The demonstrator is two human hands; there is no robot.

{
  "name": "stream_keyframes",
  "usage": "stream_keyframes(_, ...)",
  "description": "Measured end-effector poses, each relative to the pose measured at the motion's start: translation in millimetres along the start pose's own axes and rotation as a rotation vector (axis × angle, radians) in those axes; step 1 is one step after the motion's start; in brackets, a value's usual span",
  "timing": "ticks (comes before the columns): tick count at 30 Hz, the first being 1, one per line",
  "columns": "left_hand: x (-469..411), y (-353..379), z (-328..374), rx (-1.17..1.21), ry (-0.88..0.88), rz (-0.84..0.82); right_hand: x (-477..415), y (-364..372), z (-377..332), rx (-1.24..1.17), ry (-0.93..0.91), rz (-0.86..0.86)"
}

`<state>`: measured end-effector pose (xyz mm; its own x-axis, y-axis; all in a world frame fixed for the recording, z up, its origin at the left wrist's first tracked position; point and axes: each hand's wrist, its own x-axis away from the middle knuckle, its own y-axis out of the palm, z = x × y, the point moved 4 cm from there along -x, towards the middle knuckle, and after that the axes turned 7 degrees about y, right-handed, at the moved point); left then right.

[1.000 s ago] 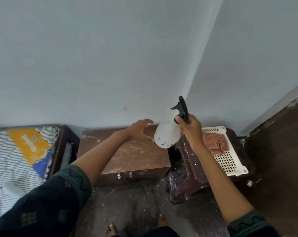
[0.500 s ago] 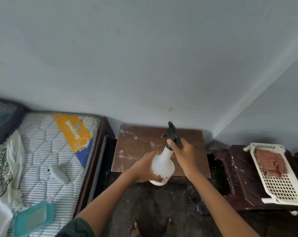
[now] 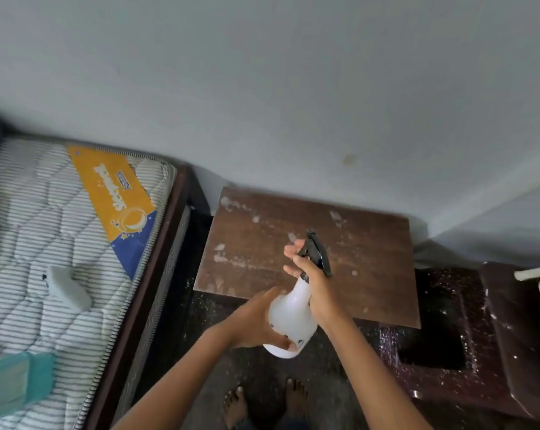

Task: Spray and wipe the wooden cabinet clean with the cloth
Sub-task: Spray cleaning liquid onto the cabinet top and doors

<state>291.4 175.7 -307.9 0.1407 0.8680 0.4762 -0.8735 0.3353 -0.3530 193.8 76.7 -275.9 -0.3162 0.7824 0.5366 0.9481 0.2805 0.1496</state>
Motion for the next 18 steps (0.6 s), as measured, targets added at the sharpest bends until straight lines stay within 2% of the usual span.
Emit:
stream_keyframes(9, -25, 23, -56, 0.112, -0.074, 0.016, -39, 7, 46, 0.05, 0.041, 0.06)
stream_keyframes(13, -25, 37, -60, 0.184, -0.091, 0.014, -43, 7, 58, 0.123, 0.091, 0.071)
stream_keyframes(18, -25, 46, -50, 0.25, -0.087, -0.038, -47, 3, 58, 0.206, 0.133, 0.195)
